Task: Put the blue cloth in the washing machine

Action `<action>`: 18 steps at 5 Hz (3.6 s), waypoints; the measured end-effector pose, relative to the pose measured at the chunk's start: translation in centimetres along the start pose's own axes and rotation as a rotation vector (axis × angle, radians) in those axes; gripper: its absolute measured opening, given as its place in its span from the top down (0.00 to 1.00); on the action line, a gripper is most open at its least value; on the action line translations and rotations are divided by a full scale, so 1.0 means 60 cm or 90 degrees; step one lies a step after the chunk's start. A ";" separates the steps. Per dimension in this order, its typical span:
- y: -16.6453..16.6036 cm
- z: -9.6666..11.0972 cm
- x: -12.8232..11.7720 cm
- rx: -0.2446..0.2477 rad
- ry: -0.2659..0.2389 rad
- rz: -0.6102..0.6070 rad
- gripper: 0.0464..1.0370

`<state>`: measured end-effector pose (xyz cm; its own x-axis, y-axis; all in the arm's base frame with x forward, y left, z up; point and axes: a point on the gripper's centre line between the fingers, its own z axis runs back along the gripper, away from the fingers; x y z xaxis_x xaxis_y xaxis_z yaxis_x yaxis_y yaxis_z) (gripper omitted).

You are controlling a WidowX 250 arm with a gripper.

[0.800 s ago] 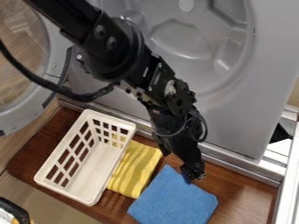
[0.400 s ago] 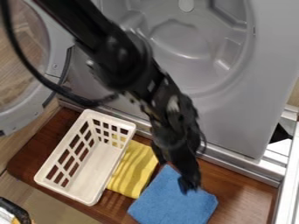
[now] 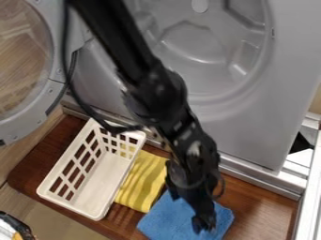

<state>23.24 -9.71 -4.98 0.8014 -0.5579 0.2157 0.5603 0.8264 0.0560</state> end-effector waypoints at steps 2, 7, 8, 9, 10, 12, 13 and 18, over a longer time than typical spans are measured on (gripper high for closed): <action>-0.002 -0.047 -0.007 -0.007 0.046 0.013 0.04; -0.003 -0.030 -0.022 0.015 0.060 0.036 0.92; -0.006 -0.019 -0.011 0.020 0.044 0.028 0.95; 0.000 0.005 0.003 0.032 0.012 0.037 0.95; 0.013 0.037 0.027 0.054 -0.023 0.038 0.95; 0.075 0.112 0.081 0.117 -0.070 0.086 0.95; 0.125 0.148 0.101 0.141 -0.100 0.129 0.95; 0.274 0.126 0.190 0.168 -0.154 0.187 0.95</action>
<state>39.99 -1.91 5.75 0.8290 -0.2891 0.4787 0.2193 0.9555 0.1972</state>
